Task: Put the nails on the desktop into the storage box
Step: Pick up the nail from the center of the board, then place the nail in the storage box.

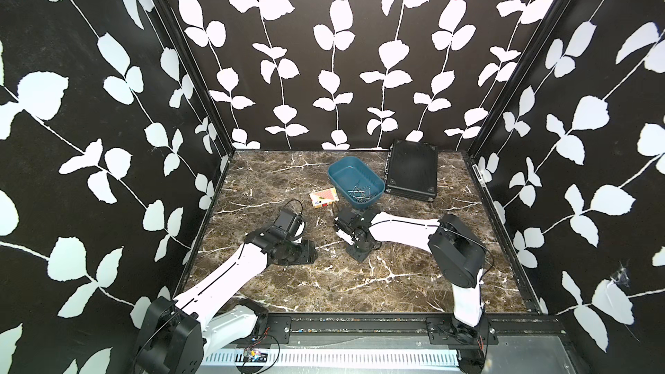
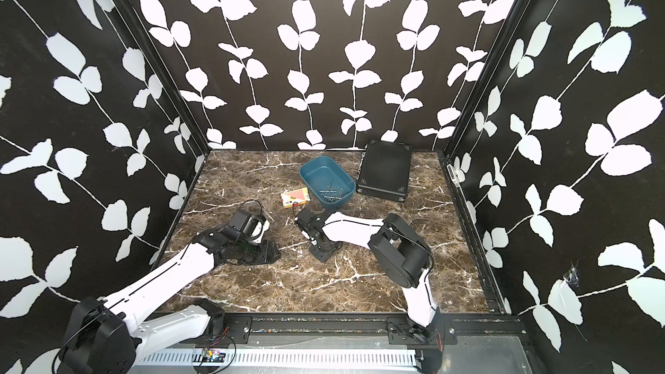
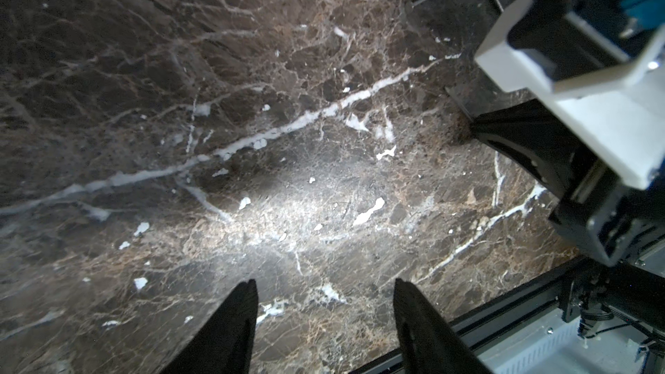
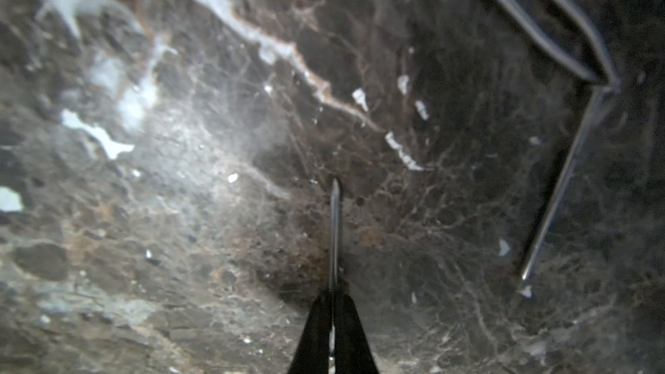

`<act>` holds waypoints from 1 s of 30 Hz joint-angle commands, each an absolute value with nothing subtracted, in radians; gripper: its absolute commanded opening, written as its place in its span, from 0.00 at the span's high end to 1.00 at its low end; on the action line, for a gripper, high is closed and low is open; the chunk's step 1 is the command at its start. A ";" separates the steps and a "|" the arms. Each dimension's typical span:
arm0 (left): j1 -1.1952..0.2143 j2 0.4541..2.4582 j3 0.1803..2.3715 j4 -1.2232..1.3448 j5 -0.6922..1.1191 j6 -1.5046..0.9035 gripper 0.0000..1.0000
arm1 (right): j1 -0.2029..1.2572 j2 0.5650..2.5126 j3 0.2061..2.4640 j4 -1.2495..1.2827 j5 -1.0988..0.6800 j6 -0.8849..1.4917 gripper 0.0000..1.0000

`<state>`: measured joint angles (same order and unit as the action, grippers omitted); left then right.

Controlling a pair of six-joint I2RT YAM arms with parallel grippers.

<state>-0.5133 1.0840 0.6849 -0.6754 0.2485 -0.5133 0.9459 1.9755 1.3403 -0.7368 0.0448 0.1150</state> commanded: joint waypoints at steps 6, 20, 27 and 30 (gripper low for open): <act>-0.508 1.056 0.694 -0.709 0.245 -0.522 0.38 | 0.950 2.027 1.300 -0.713 -0.045 0.144 1.00; -0.508 1.030 0.764 -0.693 0.193 -0.546 0.37 | 0.673 1.830 1.497 -0.507 -0.457 0.471 1.00; -0.504 1.066 0.806 -0.684 0.179 -0.533 0.37 | 0.504 1.841 1.541 -0.284 -0.517 0.785 1.00; -0.503 1.111 0.832 -0.685 0.187 -0.518 0.37 | 0.462 1.905 1.600 -0.293 -0.465 0.869 1.00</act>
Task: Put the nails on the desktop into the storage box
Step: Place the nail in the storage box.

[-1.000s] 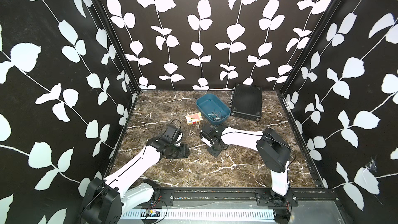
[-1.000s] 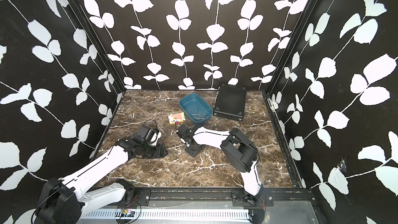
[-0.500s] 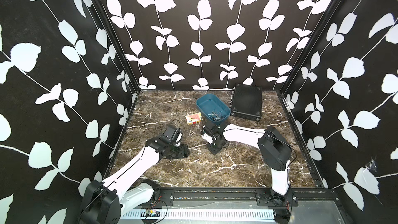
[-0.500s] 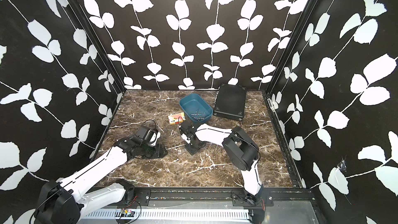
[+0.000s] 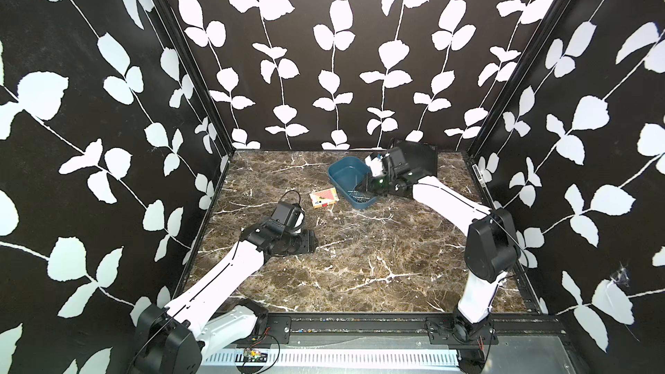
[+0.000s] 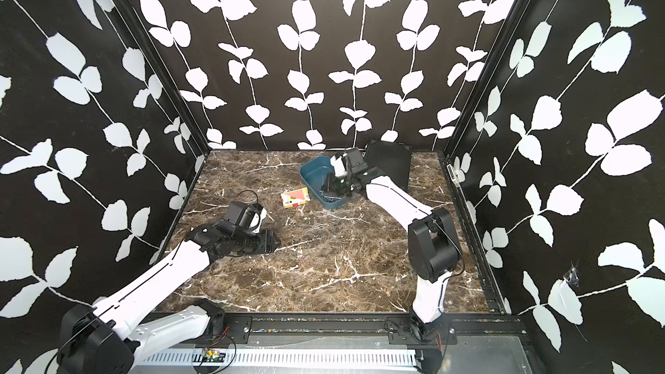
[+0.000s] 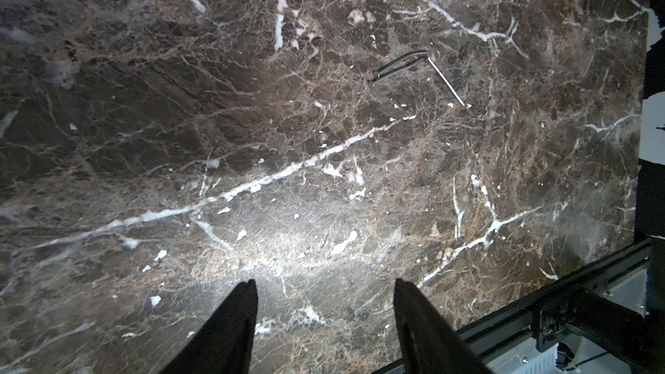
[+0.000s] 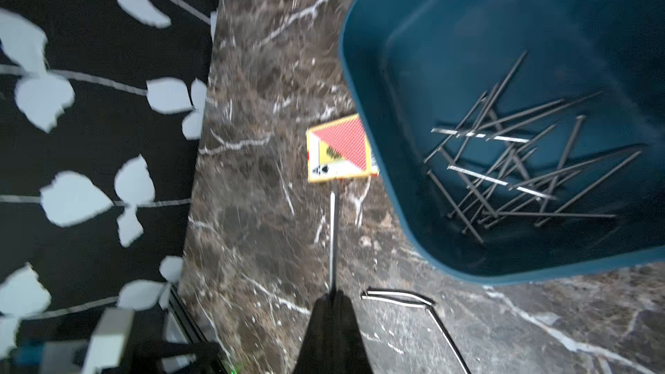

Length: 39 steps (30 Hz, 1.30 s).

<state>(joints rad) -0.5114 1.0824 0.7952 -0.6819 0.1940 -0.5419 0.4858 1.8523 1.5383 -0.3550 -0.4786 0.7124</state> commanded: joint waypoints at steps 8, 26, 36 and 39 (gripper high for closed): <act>-0.500 1.195 0.879 -0.679 0.209 -0.492 0.37 | 0.415 2.051 1.664 -0.334 -0.340 0.981 1.00; -0.500 1.287 0.850 -0.566 0.275 -0.533 0.37 | 0.498 1.791 1.421 -0.695 -0.270 0.406 0.67; -0.500 1.270 0.832 -0.563 0.281 -0.549 0.37 | 0.654 1.945 1.482 -0.782 -0.114 0.080 0.67; -0.499 1.250 0.815 -0.562 0.278 -0.556 0.37 | 0.671 1.991 1.516 -0.793 -0.106 0.063 0.66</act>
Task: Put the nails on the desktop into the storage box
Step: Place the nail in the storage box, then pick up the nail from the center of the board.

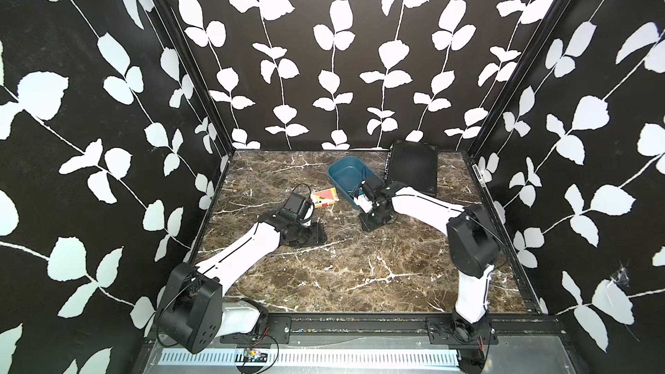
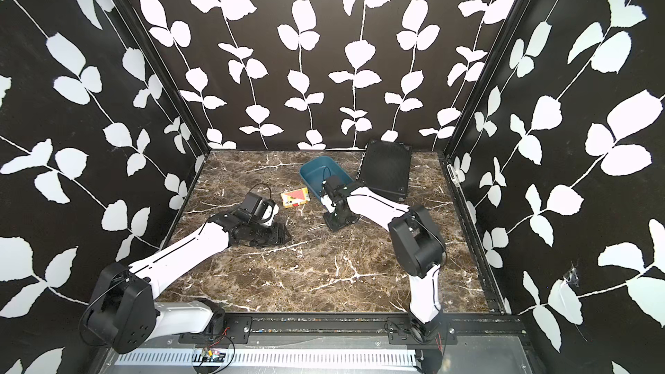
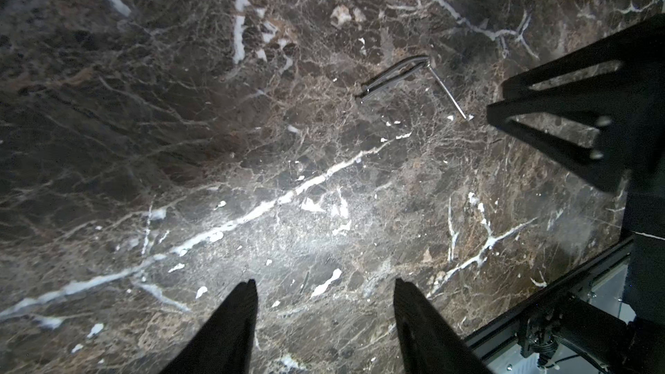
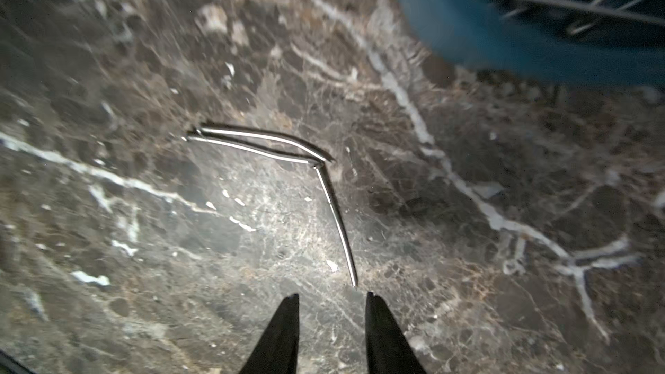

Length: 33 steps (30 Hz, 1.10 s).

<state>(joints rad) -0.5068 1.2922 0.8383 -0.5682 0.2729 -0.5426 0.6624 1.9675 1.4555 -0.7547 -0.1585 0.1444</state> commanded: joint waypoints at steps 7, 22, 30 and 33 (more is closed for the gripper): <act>-0.500 1.197 0.775 -0.572 0.253 -0.563 0.37 | 0.700 2.066 1.542 -0.798 -0.081 0.043 0.65; -0.501 1.241 0.818 -0.617 0.247 -0.514 0.37 | 0.737 2.175 1.540 -0.816 0.022 -0.004 0.83; -0.499 1.271 0.827 -0.598 0.273 -0.522 0.37 | 0.763 2.043 1.384 -0.824 0.051 0.044 1.00; -0.499 1.267 0.820 -0.585 0.272 -0.533 0.37 | 0.762 1.935 1.333 -0.830 0.007 0.099 1.00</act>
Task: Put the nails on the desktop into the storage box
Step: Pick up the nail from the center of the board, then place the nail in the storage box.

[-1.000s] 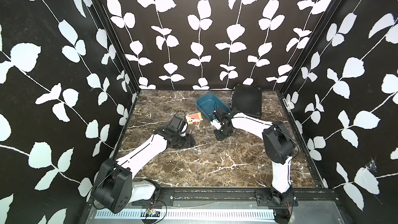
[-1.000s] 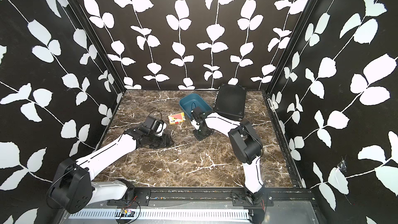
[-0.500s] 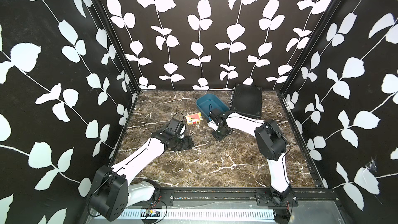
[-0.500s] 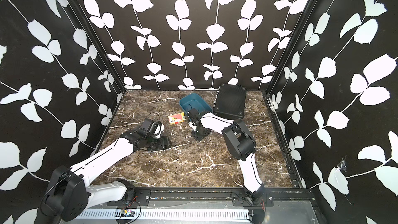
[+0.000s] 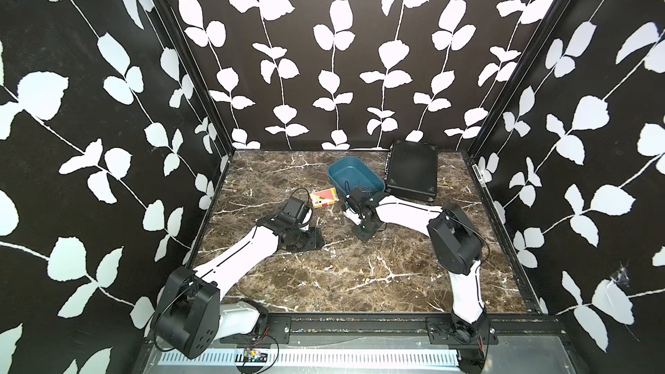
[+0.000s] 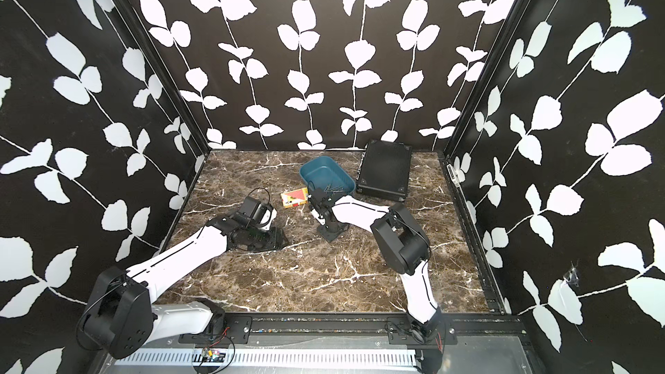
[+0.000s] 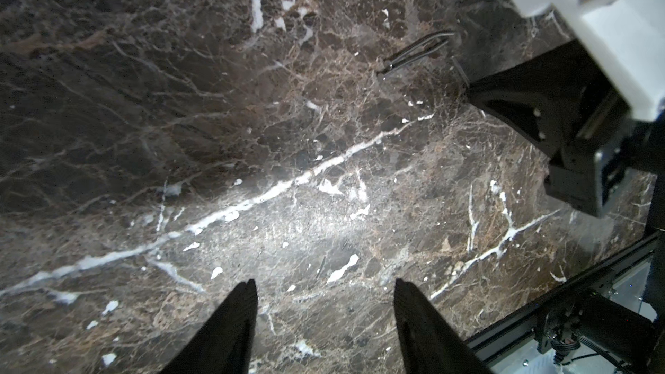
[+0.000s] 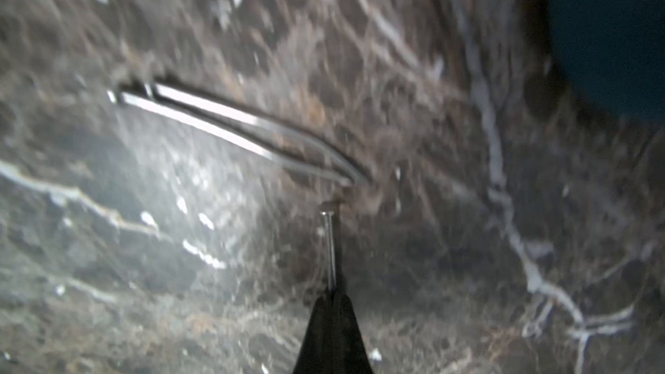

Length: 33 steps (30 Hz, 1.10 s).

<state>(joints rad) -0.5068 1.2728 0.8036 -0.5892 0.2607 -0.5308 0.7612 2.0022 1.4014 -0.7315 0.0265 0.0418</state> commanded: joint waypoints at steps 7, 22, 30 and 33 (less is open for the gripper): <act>-0.498 1.252 0.822 -0.576 0.277 -0.552 0.37 | 0.738 1.784 1.426 -0.781 -0.186 0.247 1.00; -0.499 1.094 0.762 -0.628 0.253 -0.585 0.37 | 0.451 1.953 1.528 -0.230 -0.341 0.994 1.00; -0.499 1.156 0.800 -0.616 0.263 -0.544 0.37 | 0.440 2.037 1.543 -0.223 -0.313 1.043 0.73; -0.498 1.206 0.840 -0.627 0.265 -0.519 0.37 | 0.452 1.965 1.534 -0.329 -0.279 0.906 0.68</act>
<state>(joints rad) -0.5030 1.1767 0.7959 -0.6037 0.2668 -0.5571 0.4397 2.0602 1.5253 -0.2638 -0.3248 0.9939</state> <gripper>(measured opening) 0.629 0.310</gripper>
